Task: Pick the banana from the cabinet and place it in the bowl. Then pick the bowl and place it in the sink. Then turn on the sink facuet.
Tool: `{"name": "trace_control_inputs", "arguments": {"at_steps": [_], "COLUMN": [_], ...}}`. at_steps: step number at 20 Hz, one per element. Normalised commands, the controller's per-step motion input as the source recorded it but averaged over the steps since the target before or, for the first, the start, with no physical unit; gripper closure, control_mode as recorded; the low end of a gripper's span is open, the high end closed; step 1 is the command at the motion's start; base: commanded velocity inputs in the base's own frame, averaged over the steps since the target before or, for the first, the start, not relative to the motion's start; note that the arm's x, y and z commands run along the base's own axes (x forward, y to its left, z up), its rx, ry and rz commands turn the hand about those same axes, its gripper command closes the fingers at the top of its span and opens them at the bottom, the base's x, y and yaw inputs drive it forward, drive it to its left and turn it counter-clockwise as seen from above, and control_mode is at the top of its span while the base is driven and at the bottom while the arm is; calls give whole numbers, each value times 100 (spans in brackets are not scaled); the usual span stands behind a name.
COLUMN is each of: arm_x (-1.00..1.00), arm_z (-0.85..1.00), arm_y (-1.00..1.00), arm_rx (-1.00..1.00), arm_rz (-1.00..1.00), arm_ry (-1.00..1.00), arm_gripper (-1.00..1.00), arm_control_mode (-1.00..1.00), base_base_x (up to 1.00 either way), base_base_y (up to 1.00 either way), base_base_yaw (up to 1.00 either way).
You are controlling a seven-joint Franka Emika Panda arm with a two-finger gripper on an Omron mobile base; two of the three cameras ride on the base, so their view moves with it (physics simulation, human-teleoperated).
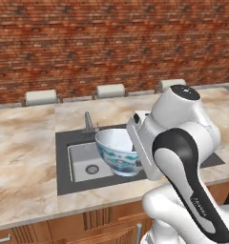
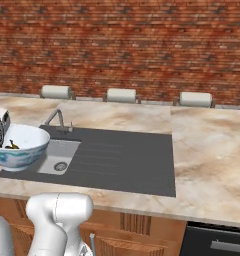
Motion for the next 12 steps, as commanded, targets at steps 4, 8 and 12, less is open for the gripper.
{"name": "trace_control_inputs", "arguments": {"at_steps": [4,8,12], "arm_x": [22,23,39], "arm_z": [-40,-42,-39], "arm_y": [8,25,16], "arm_rx": [-1,-1,0], "arm_rz": [2,0,0], "arm_ry": [2,0,0], "arm_gripper": [100,100,100], "arm_control_mode": [-100,-100,-100], "base_base_x": [0,0,0], "base_base_y": [0,0,0], "base_base_yaw": [0,0,0]}}
